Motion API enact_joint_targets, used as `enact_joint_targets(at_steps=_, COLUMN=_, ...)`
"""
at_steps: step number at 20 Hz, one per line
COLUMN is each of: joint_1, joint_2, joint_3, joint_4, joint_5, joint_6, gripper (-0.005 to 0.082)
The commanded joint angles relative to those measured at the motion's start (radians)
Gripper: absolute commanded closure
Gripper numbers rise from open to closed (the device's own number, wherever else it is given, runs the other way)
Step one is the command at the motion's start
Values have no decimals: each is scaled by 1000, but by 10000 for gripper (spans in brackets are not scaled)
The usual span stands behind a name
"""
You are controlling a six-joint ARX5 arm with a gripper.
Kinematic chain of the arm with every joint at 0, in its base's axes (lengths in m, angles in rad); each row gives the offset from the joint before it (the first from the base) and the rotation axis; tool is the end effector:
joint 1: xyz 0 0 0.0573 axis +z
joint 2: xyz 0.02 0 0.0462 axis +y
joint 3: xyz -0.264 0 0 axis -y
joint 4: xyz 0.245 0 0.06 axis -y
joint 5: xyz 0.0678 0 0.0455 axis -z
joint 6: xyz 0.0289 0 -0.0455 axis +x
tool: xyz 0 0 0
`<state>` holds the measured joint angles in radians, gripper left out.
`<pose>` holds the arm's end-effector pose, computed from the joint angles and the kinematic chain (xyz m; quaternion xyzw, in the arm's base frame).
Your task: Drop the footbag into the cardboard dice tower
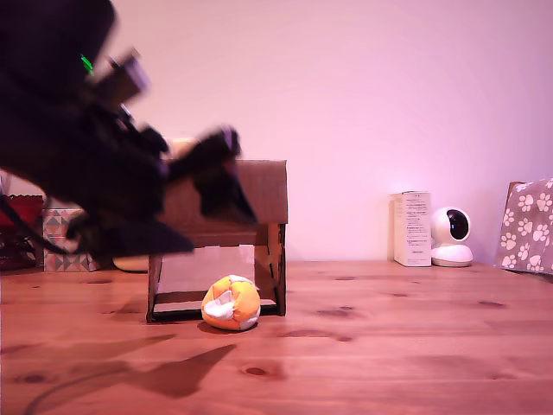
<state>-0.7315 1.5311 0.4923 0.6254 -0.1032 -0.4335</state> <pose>0.2058 -0.1808 0.1478 -0.1189 0.2483 -0.2550 0.9269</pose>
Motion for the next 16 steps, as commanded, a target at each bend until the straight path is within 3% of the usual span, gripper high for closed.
enact_joint_targets(at_steps=1, joint_1=-4, joint_2=48, joint_3=21, joint_4=4, joint_5=-27, joint_6=15, gripper=58)
enact_joint_targets(at_steps=11, joint_1=-3, joint_2=295, joint_3=191, joint_4=-3, joint_5=-120, joint_6=15, gripper=58)
enact_joint_targets(at_steps=16, joint_1=5, joint_2=356, joint_3=220, joint_4=-19, joint_5=-124, joint_6=15, gripper=58)
